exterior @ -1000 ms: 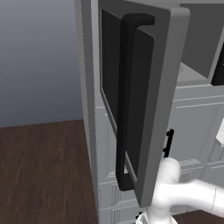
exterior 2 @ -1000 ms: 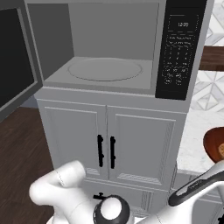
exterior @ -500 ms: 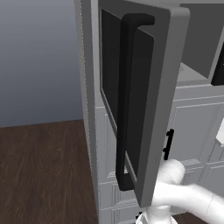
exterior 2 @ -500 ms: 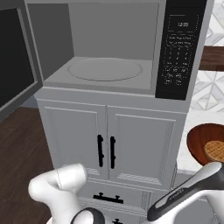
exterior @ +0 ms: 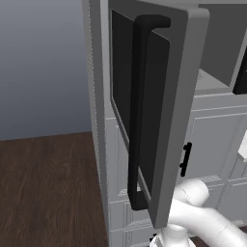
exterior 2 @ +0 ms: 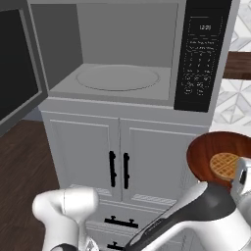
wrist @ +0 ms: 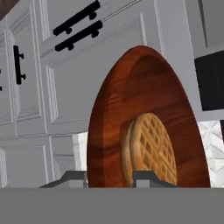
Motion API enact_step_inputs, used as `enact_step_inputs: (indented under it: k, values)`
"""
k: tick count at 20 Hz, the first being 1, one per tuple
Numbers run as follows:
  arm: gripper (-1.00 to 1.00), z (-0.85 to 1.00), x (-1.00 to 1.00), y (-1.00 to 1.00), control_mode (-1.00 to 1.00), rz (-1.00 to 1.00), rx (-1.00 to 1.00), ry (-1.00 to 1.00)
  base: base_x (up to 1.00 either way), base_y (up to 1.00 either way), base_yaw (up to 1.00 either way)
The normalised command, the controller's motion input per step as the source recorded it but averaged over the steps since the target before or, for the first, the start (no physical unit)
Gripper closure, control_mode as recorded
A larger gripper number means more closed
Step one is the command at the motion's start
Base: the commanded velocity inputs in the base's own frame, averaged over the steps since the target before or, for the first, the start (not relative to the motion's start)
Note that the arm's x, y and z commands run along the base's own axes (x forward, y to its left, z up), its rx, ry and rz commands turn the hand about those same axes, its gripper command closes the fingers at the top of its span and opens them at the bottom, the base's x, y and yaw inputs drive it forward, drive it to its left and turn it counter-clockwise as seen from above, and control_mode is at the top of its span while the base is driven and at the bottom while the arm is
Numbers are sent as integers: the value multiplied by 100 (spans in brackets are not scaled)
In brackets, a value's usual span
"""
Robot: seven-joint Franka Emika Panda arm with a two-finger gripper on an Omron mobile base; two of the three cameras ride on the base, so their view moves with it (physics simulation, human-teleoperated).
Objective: Open the microwave, place the bowl with waffle inside the microwave, then close the microwave door and turn it on.
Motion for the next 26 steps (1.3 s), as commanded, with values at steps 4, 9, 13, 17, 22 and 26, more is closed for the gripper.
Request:
enact_step_inputs:
  k: [4,9,13,17,22,26]
  values:
    - [100,53,-41,67,-100,4,-5,1,0,0,0]
    - [100,31,-4,89,-100,9,-1,8,0,0,0]
    - [100,26,13,100,-100,5,-1,11,0,0,0]
    - [100,36,30,82,-100,0,0,7,0,0,0]
    - [100,35,6,87,-100,0,0,1,0,0,0]
    - [100,24,39,92,-100,0,0,2,0,0,0]
